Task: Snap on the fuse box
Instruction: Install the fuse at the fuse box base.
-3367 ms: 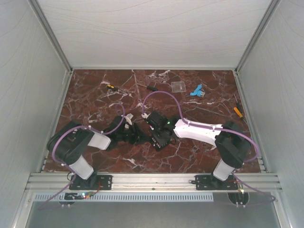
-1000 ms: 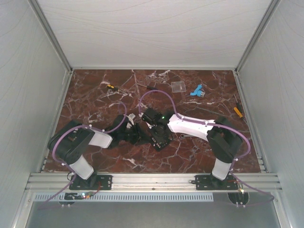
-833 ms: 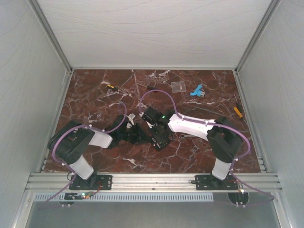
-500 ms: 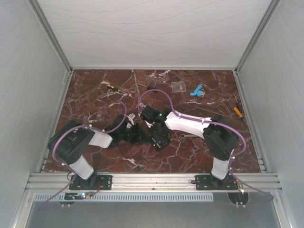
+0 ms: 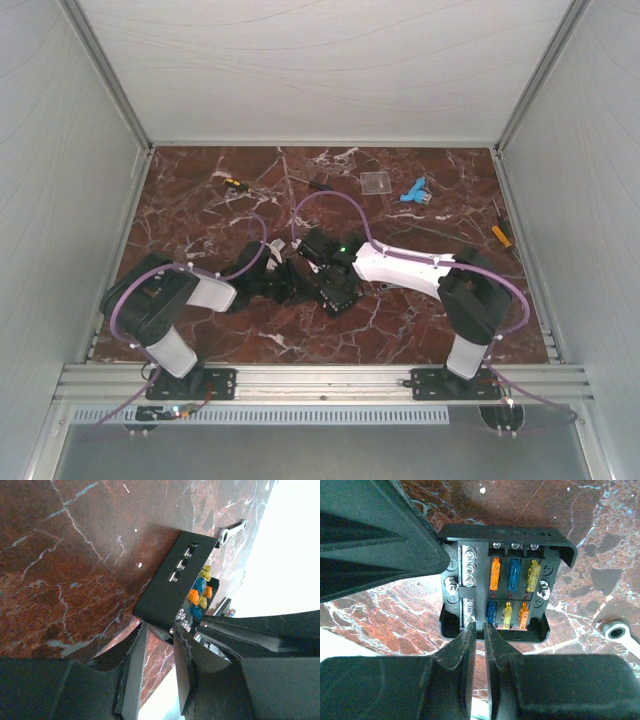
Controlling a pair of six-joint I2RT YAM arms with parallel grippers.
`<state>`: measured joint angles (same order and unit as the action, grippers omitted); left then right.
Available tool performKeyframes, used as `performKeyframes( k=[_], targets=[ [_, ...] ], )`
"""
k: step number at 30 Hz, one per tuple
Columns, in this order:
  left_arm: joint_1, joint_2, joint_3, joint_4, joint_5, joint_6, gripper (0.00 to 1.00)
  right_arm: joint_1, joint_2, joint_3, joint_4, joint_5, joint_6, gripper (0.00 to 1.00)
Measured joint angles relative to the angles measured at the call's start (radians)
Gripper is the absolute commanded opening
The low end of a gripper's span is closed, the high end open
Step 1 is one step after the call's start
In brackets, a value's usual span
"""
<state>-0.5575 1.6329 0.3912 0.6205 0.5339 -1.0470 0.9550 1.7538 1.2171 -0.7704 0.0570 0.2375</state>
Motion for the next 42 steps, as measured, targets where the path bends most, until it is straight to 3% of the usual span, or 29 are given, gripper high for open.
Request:
performKeyframes(
  k=[20, 42],
  targets=[
    [0.000, 0.000, 0.000, 0.000, 0.000, 0.000, 0.28, -0.006, -0.052, -0.011, -0.002, 0.077, 0.042, 0.02],
    [0.000, 0.000, 0.000, 0.000, 0.000, 0.000, 0.28, -0.009, -0.031, -0.051, 0.027, 0.031, 0.067, 0.00]
  ],
)
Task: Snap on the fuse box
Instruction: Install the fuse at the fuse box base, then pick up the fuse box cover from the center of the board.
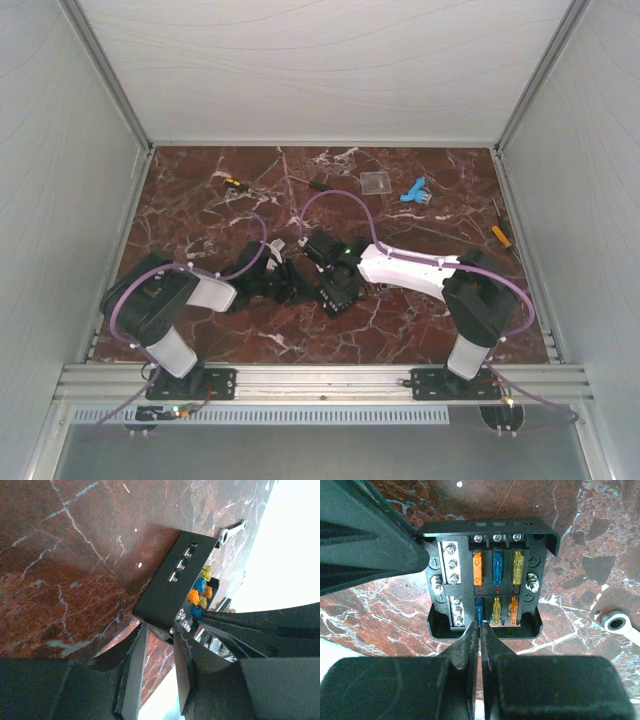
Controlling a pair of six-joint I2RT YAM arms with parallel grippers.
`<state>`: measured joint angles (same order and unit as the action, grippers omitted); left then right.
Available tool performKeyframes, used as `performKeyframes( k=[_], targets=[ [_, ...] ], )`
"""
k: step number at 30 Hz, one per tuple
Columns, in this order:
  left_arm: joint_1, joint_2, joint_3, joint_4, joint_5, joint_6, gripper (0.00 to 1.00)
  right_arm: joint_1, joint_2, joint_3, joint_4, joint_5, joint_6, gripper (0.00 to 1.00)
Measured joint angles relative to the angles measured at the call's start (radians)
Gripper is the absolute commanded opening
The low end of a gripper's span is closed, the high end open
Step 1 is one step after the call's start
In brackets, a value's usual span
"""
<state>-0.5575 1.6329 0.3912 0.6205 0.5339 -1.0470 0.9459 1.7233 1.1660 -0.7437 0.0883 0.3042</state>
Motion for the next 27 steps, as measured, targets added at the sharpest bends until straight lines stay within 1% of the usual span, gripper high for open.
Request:
performKeyframes(
  k=[12, 14, 15, 17, 20, 22, 24, 27],
  targets=[
    [0.000, -0.005, 0.000, -0.001, -0.003, 0.000, 0.28, 0.003, 0.054, 0.029, -0.026, 0.003, -0.001, 0.00],
    [0.000, -0.010, 0.000, -0.001, -0.005, 0.000, 0.29, 0.007, 0.042, 0.033, -0.029, 0.003, -0.004, 0.00],
    [0.000, -0.013, 0.000, -0.002, -0.005, 0.000, 0.30, 0.010, 0.036, 0.031, -0.028, 0.003, -0.007, 0.03],
    [0.000, -0.022, -0.002, -0.003, -0.008, 0.003, 0.31, 0.011, 0.016, 0.015, -0.012, 0.006, -0.010, 0.15],
    [0.000, -0.043, -0.002, -0.010, -0.014, 0.008, 0.33, 0.001, -0.031, -0.023, 0.014, 0.008, -0.011, 0.23],
    [0.000, -0.055, -0.002, -0.011, -0.018, 0.016, 0.34, -0.015, -0.079, -0.051, 0.022, 0.008, -0.011, 0.33],
    [0.000, -0.061, -0.003, -0.011, -0.018, 0.020, 0.37, -0.058, -0.143, -0.087, 0.042, 0.005, -0.010, 0.41],
    [0.000, -0.087, -0.015, -0.016, -0.026, 0.025, 0.45, -0.170, -0.243, -0.155, 0.100, -0.023, -0.005, 0.49]
  ],
)
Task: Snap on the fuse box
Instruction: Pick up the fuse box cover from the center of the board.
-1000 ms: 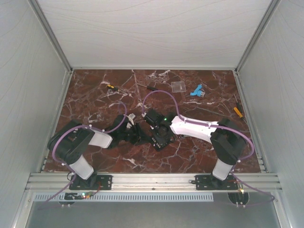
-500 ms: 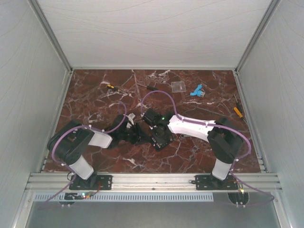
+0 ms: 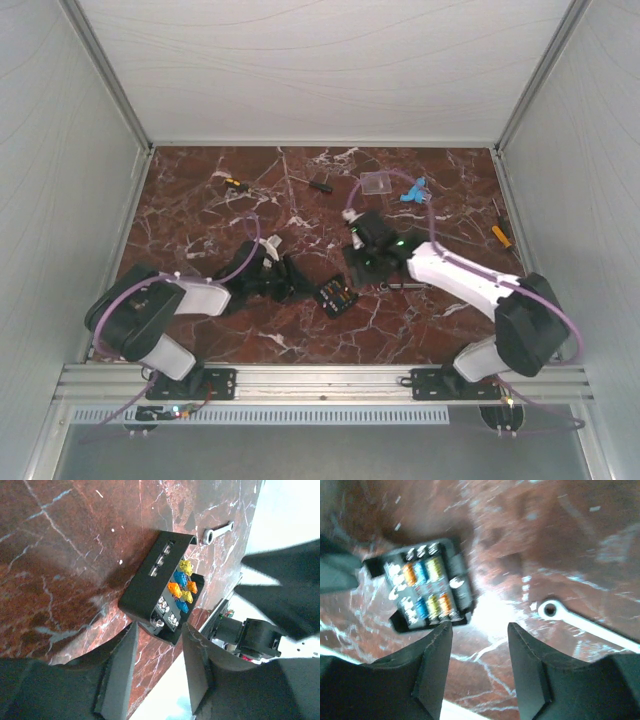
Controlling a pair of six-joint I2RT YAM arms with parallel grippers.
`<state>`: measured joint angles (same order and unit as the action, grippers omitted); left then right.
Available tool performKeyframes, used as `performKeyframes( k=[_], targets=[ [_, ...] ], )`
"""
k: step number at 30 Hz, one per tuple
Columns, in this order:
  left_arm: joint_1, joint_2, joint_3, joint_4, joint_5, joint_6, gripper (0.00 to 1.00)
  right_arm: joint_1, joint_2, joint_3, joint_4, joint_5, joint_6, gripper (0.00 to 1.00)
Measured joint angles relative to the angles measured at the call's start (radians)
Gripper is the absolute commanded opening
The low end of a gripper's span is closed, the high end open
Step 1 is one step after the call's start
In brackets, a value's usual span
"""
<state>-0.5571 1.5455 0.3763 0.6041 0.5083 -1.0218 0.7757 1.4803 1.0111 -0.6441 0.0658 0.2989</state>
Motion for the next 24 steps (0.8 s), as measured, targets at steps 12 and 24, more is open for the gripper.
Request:
performKeyframes(
  k=[12, 24],
  targets=[
    [0.054, -0.201, 0.028, -0.227, -0.154, 0.177, 0.85, -0.540, 0.024, -0.038, 0.483, -0.249, 0.196, 0.55],
    [0.086, -0.241, 0.046, -0.286, -0.272, 0.297, 0.99, -0.634, 0.471, 0.126, 0.887, -0.249, 0.560, 0.55]
  ],
)
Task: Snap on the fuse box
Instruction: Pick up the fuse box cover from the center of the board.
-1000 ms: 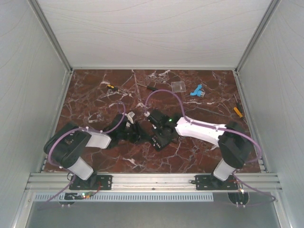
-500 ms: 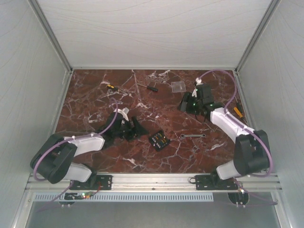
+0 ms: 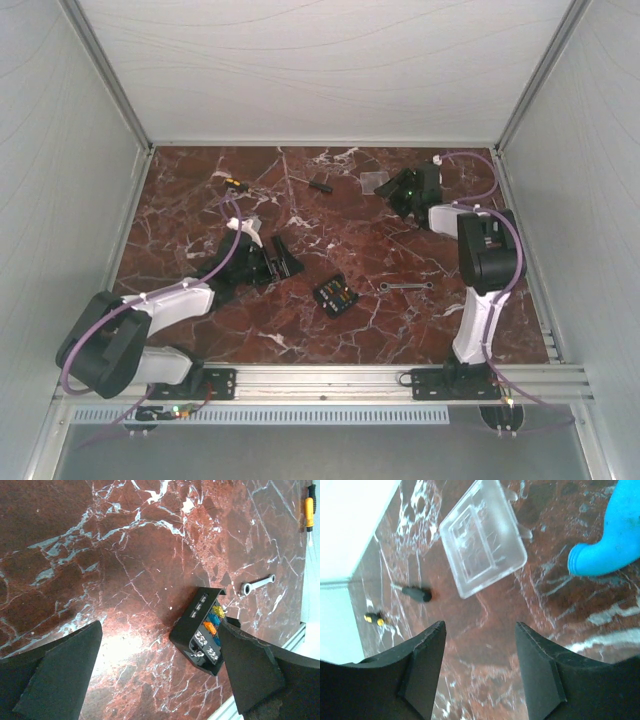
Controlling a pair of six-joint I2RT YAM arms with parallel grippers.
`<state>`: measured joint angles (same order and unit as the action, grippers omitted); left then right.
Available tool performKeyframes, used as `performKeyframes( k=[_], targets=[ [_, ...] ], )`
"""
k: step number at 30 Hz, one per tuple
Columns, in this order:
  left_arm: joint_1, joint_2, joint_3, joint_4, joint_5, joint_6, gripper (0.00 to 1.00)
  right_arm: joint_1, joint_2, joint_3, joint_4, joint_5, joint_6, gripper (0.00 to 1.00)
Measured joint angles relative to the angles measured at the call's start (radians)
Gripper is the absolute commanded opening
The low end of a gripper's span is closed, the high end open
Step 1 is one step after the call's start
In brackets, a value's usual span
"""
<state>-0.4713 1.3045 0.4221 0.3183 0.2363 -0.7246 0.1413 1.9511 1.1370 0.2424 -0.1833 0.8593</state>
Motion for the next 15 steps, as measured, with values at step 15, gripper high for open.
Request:
performKeyframes(
  k=[15],
  targets=[
    [0.000, 0.005, 0.000, -0.005, -0.016, 0.011, 0.99, 0.070, 0.229, 0.111, 0.214, 0.223, 0.369, 0.50]
  ],
)
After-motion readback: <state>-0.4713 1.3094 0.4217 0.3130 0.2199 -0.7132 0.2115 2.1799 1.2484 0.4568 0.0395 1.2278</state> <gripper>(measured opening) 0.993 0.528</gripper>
